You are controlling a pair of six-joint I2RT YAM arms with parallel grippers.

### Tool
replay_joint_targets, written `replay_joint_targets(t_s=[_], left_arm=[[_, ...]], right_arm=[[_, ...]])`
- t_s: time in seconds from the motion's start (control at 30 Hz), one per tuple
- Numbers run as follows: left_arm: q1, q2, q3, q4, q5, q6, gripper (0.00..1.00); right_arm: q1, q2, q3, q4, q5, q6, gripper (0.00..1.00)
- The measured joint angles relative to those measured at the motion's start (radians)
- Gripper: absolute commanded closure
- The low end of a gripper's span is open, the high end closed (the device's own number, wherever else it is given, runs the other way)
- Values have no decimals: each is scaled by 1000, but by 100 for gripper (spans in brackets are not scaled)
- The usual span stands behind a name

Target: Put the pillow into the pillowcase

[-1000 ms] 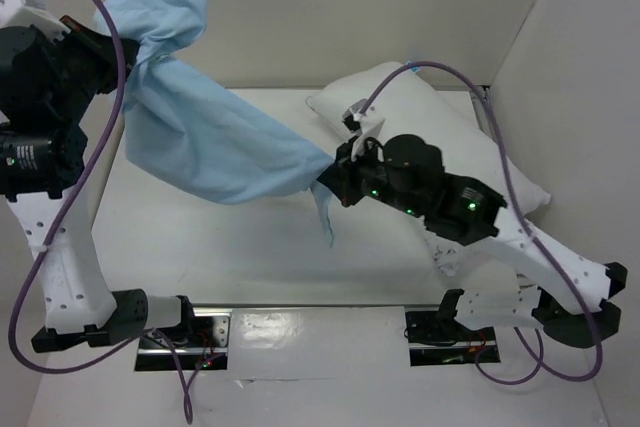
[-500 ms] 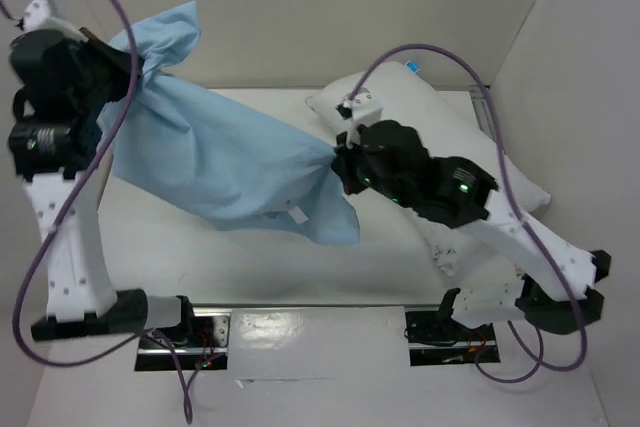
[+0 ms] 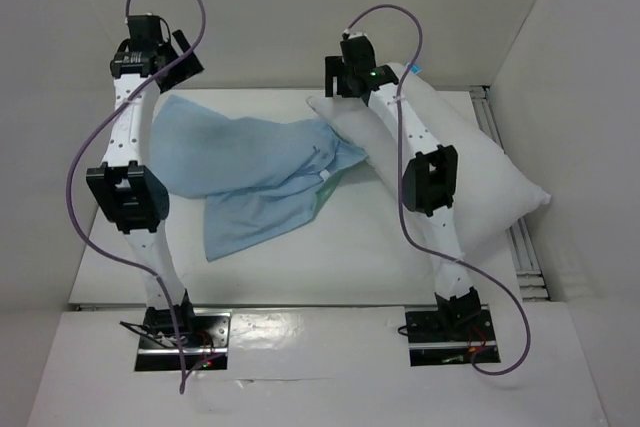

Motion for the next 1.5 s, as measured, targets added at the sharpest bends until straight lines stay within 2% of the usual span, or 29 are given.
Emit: replay_joint_targets(t_s=[0.03, 0.1, 0.17, 0.2, 0.27, 0.33, 0.43, 0.6, 0.8, 0.9, 0.93, 0.97, 1.0, 1.03, 1.07, 1.1, 1.2, 1.3, 1.4, 1.5], left_arm=[[-5, -44, -72, 20, 1, 4, 5], [-11, -154, -233, 43, 8, 9, 19], [-20, -287, -414, 63, 19, 3, 31], [-22, -334, -471, 65, 23, -5, 32], [-23, -425, -592, 97, 29, -20, 22], [-22, -469, -685, 116, 34, -47, 8], [-11, -452, -801, 132, 41, -93, 3], [21, -336, -927, 137, 45, -150, 1], [59, -261, -943, 187, 52, -201, 2], [76, -198, -912, 208, 55, -225, 13], [82, -164, -893, 216, 59, -234, 20], [87, -130, -876, 226, 63, -243, 29], [93, -101, -862, 232, 70, -250, 59], [97, -70, -847, 233, 75, -257, 82], [100, -45, -834, 229, 79, -255, 100], [105, -36, -822, 222, 87, -259, 100], [113, -15, -780, 219, 99, -244, 100], [123, -5, -729, 194, 106, -241, 100], [137, -5, -650, 157, 112, -237, 100], [150, -6, -569, 129, 110, -218, 100]], right_arm=[[-3, -4, -27, 7, 0, 8, 13], [21, -100, -198, 34, 6, 16, 13], [80, -280, -500, 112, 5, 38, 18], [116, -361, -621, 119, -1, 53, 18], [207, -517, -830, 142, -7, 106, 18], [312, -649, -1003, 179, -29, 170, 12], [424, -739, -1149, 227, -38, 245, 8], [573, -633, -1148, 249, -9, 293, 5], [636, -408, -1023, 288, -10, 280, 5], [629, -311, -917, 289, -2, 274, 8], [627, -279, -879, 289, 2, 272, 11], [627, -247, -839, 288, 9, 269, 30], [624, -220, -810, 290, 13, 262, 41], [620, -197, -792, 297, 17, 264, 59], [617, -184, -789, 301, 20, 261, 90], [615, -175, -789, 298, 32, 259, 100], [604, -177, -801, 310, 31, 272, 100], [594, -236, -897, 348, 40, 272, 100], [588, -356, -1057, 344, 59, 265, 100], [590, -541, -1234, 296, 83, 258, 100]])
